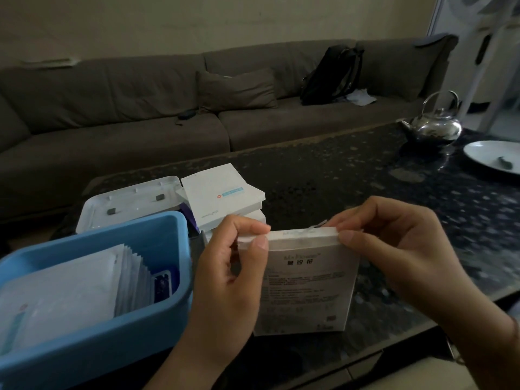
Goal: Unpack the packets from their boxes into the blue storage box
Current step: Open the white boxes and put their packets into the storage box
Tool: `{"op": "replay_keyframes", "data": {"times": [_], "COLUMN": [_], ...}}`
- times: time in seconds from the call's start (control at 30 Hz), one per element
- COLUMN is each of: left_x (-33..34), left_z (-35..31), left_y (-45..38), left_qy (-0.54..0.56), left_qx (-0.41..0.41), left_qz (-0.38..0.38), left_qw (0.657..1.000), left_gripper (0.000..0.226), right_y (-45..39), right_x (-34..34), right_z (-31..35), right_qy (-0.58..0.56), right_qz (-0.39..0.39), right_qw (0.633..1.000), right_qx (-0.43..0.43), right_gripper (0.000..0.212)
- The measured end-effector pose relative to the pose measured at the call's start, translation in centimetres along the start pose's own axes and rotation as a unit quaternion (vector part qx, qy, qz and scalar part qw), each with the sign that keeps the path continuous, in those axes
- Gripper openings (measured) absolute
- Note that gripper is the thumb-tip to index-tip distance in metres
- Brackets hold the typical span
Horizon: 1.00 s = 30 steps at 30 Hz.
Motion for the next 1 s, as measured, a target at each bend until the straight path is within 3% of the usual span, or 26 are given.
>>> {"op": "replay_keyframes", "data": {"times": [0.07, 0.27, 0.4, 0.6, 0.67, 0.8, 1.0], "left_x": [0.3, 0.5, 0.6, 0.8, 0.9, 1.0, 1.0], "left_z": [0.4, 0.0, 0.1, -0.2, -0.3, -0.5, -1.0], "left_y": [0.0, 0.1, 0.1, 0.2, 0.2, 0.3, 0.5], "left_qy": [0.038, -0.021, -0.023, -0.015, -0.013, -0.017, -0.039], "left_qx": [-0.019, 0.065, 0.079, 0.081, 0.085, 0.096, 0.097], "left_qz": [0.011, 0.063, 0.064, 0.072, 0.075, 0.079, 0.091], "left_qw": [0.999, 0.996, 0.995, 0.994, 0.994, 0.992, 0.99], "left_gripper": [0.014, 0.02, 0.015, 0.018, 0.018, 0.013, 0.013], "right_y": [0.0, 0.1, -0.1, 0.2, 0.1, -0.3, -0.4], "right_x": [0.1, 0.2, 0.1, 1.0, 1.3, 1.1, 0.3], "right_z": [0.0, 0.8, 1.1, 2.3, 2.3, 2.3, 3.7], "right_qy": [-0.004, 0.031, 0.053, 0.191, 0.207, 0.135, 0.061], "right_qz": [0.011, 0.009, -0.04, -0.024, -0.023, -0.03, -0.063], "right_qw": [1.0, 0.999, 0.997, 0.981, 0.978, 0.99, 0.996], "right_qx": [-0.005, -0.041, -0.037, -0.003, 0.017, 0.033, -0.02], "right_gripper": [0.011, 0.024, 0.03, 0.056, 0.051, 0.024, 0.03]}}
Point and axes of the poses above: each hand's wrist, its own y-axis away from the middle knuckle, its own x-axis out of the palm, z = x × y, the point moved 9 cm from there along -y, towards the middle knuckle, and after that the axes turned 15 degrees about y, right-handed, at the moved point
